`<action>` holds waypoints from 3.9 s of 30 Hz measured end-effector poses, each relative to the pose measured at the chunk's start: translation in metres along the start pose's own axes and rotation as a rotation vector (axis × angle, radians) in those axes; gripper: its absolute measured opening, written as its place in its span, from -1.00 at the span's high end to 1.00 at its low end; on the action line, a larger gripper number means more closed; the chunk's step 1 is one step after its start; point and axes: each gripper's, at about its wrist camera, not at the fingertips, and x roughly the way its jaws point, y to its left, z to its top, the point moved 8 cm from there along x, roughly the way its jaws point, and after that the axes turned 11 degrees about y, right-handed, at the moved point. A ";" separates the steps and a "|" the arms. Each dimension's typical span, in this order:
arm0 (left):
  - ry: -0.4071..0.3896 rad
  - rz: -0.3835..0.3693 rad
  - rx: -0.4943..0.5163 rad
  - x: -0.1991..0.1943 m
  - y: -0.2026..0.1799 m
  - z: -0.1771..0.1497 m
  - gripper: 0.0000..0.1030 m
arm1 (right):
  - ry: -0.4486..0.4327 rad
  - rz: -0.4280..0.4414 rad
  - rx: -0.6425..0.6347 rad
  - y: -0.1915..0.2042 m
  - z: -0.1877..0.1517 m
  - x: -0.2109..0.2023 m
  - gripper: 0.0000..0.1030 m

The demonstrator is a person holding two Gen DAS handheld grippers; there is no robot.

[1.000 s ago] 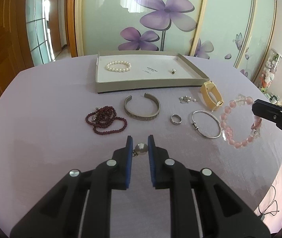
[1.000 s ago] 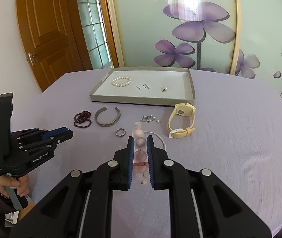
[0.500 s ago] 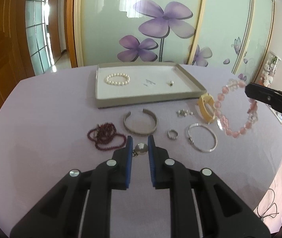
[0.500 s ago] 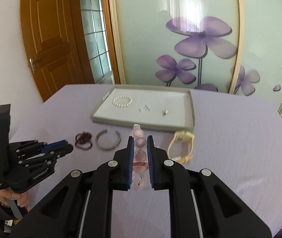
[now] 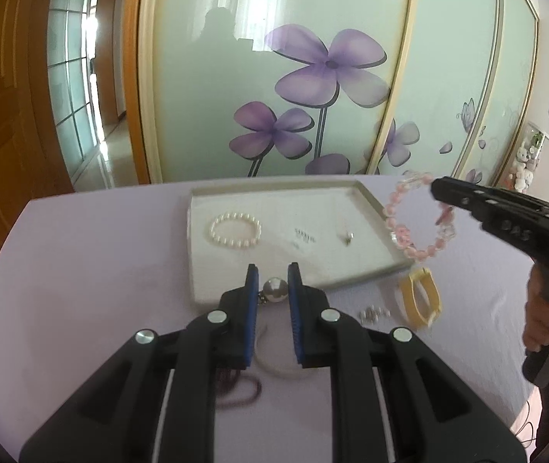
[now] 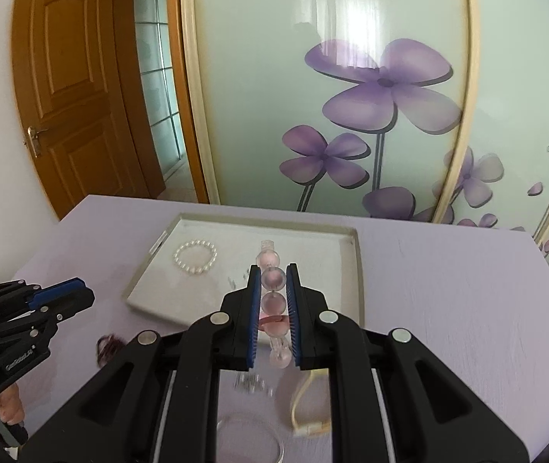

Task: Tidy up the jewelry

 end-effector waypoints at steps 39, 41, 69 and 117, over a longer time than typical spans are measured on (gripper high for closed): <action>0.088 -0.078 0.058 0.126 -0.035 0.061 0.69 | 0.099 0.013 0.100 -0.069 0.016 0.095 0.36; 0.099 -0.085 0.057 0.129 -0.038 0.060 0.67 | 0.102 0.006 0.103 -0.073 0.013 0.095 0.35; 0.013 0.115 -0.090 -0.016 0.079 -0.061 -0.38 | 0.047 0.064 0.093 -0.025 -0.095 -0.010 0.20; 0.057 0.150 -0.127 -0.024 0.094 -0.117 -0.76 | 0.292 -0.017 -0.032 0.029 -0.177 0.039 -0.49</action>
